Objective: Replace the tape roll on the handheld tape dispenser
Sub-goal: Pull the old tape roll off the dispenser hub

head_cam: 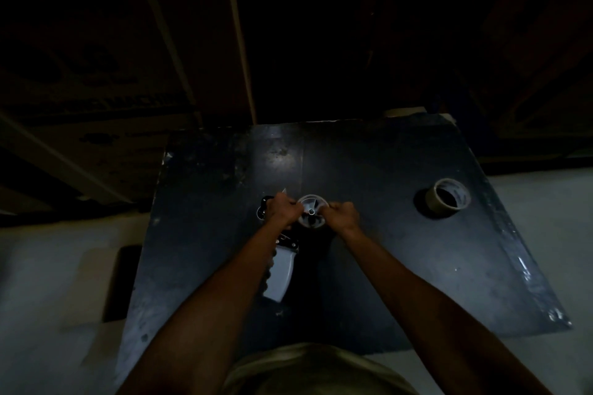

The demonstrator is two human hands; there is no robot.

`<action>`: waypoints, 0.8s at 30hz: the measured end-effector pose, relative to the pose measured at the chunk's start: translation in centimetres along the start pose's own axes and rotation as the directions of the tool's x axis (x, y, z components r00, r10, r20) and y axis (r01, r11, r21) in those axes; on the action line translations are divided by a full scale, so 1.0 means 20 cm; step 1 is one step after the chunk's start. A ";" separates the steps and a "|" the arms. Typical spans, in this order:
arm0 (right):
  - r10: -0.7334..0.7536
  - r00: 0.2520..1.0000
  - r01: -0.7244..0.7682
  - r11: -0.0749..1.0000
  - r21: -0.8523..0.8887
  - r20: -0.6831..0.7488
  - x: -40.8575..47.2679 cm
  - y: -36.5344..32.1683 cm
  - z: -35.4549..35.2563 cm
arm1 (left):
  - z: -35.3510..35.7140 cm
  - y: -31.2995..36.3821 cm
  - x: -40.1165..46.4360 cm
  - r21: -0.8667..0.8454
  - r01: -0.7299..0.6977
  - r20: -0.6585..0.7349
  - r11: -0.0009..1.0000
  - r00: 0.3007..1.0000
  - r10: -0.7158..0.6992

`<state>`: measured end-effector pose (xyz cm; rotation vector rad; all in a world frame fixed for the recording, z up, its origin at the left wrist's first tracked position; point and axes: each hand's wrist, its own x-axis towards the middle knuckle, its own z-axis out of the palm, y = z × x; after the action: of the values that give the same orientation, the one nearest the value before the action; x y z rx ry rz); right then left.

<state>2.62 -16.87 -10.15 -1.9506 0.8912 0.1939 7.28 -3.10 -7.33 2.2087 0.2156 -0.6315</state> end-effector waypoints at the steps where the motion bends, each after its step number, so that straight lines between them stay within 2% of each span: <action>1: 0.026 1.000 -0.026 0.999 0.028 0.004 0.00 0.02 0.01 | 0.00 0.00 0.01 -0.011 0.005 0.001 1.000 1.000 -0.005; 4: 0.047 0.999 -0.044 0.995 0.091 -0.026 -0.03 0.06 0.03 | 0.00 -0.01 0.00 -0.027 -0.002 0.010 1.000 1.000 0.002; 7: 0.018 0.999 -0.015 0.998 0.055 -0.051 -0.03 0.07 0.02 | 0.01 -0.03 -0.01 -0.042 -0.013 0.033 0.999 0.999 0.014; 12: -0.030 1.000 0.030 0.998 -0.052 -0.007 0.00 0.02 -0.02 | 0.00 -0.02 -0.03 -0.092 0.016 0.029 0.996 0.999 -0.013; 17: -0.066 0.998 0.064 0.986 -0.151 -0.004 0.02 0.01 -0.03 | 0.00 0.00 -0.04 -0.136 0.044 -0.003 0.990 0.999 -0.045; 24: -0.071 0.997 0.062 0.982 -0.180 -0.041 0.09 0.05 0.01 | 0.00 0.01 -0.09 -0.135 0.015 -0.098 0.991 0.995 -0.029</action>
<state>3.37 -17.88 -11.80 -2.1566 0.8623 0.1952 5.82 -3.12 -6.30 2.1121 0.3252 -0.5045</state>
